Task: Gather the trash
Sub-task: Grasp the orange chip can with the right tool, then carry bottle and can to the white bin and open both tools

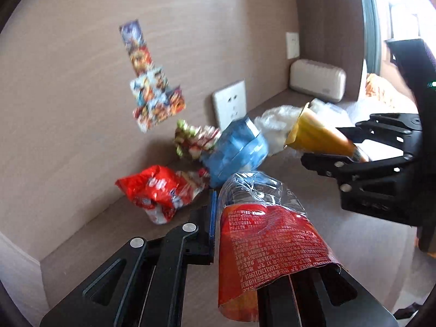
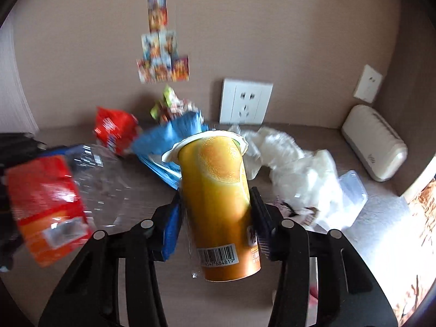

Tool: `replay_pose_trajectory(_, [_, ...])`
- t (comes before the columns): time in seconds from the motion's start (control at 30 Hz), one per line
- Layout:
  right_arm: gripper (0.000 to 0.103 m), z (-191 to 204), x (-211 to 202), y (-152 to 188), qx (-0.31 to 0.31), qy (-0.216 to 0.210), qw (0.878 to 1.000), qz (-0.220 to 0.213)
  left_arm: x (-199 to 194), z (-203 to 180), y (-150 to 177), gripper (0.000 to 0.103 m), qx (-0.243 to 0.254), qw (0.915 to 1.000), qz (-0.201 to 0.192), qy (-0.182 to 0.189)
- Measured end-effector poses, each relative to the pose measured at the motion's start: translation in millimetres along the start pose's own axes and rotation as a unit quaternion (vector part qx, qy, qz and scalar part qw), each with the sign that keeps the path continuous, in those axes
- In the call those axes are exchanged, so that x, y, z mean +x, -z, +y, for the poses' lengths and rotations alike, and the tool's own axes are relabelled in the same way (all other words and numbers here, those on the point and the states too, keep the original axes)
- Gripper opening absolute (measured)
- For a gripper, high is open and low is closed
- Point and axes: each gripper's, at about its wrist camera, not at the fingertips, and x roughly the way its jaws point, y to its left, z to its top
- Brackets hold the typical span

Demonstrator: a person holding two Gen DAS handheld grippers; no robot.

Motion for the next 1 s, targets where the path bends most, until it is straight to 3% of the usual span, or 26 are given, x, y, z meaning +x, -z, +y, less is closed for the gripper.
replay_pose_trajectory(0.27, [0.049,-21,-88,6,0.034,0.016,0.998,-0.041,-36,-42,-23,0.006,0.033,0.9985,-0.037,0.026])
replay_pose_trajectory(0.57, [0.049,-67,-172,51,0.108,0.058,0.990,-0.064,-69,-126,-43,0.006,0.068,0.9907,-0.064,0.099])
replay_pose_trajectory(0.77, [0.049,-106,-214,106,0.166,0.113,0.978,-0.050,-73,-210,-34,0.006,0.114,0.9764,-0.054,0.175])
replay_pose_trajectory(1.0, [0.049,-153,-235,197,0.255,0.170,0.952,0.004,-53,-323,8,0.006,0.196,0.9452,-0.011,0.261])
